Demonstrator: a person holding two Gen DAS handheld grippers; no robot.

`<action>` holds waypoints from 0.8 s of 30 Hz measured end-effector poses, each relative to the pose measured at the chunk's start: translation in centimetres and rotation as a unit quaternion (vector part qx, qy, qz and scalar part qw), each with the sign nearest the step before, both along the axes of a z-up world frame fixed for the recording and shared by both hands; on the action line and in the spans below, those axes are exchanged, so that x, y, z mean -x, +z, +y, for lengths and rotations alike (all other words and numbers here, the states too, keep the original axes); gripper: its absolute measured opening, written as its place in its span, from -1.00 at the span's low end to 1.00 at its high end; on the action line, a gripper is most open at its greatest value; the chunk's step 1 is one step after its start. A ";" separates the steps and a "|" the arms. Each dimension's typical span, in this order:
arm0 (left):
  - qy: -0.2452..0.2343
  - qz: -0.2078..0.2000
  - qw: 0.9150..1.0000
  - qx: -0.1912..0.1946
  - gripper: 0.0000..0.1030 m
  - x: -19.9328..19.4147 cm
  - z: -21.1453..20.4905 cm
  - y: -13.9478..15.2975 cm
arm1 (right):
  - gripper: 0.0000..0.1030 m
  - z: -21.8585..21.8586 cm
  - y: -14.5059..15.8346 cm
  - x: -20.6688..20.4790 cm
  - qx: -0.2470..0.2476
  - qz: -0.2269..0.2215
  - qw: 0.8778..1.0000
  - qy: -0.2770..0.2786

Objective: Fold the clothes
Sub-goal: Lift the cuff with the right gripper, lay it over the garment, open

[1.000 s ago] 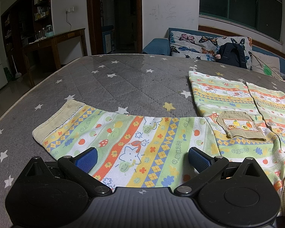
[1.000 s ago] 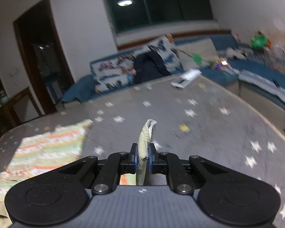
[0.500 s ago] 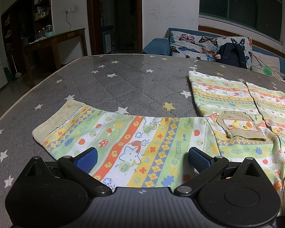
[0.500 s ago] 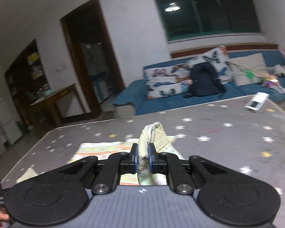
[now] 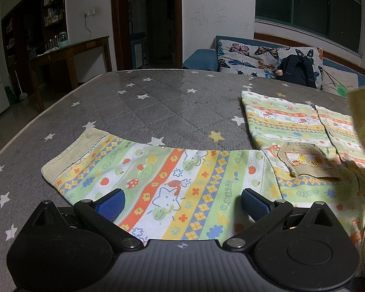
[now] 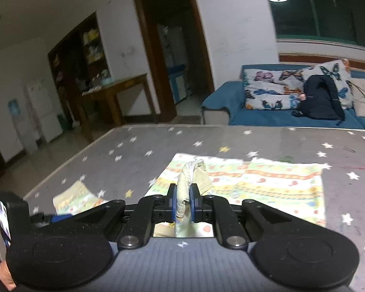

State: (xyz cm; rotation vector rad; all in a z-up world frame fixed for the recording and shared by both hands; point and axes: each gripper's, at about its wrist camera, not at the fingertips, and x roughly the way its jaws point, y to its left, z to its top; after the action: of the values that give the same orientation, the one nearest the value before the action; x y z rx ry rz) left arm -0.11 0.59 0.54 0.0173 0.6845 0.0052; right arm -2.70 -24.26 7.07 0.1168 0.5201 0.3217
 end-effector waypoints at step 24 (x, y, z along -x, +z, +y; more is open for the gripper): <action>0.000 0.000 1.000 0.000 1.00 0.0 0.0 0.0 | -0.67 5.9 -5.6 -1.2 0.045 0.076 0.994 0.057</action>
State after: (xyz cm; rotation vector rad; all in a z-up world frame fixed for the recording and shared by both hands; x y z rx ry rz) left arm -0.12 0.57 0.55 0.0172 0.6846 0.0060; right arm -1.51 -18.41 1.43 0.0237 0.6934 0.4026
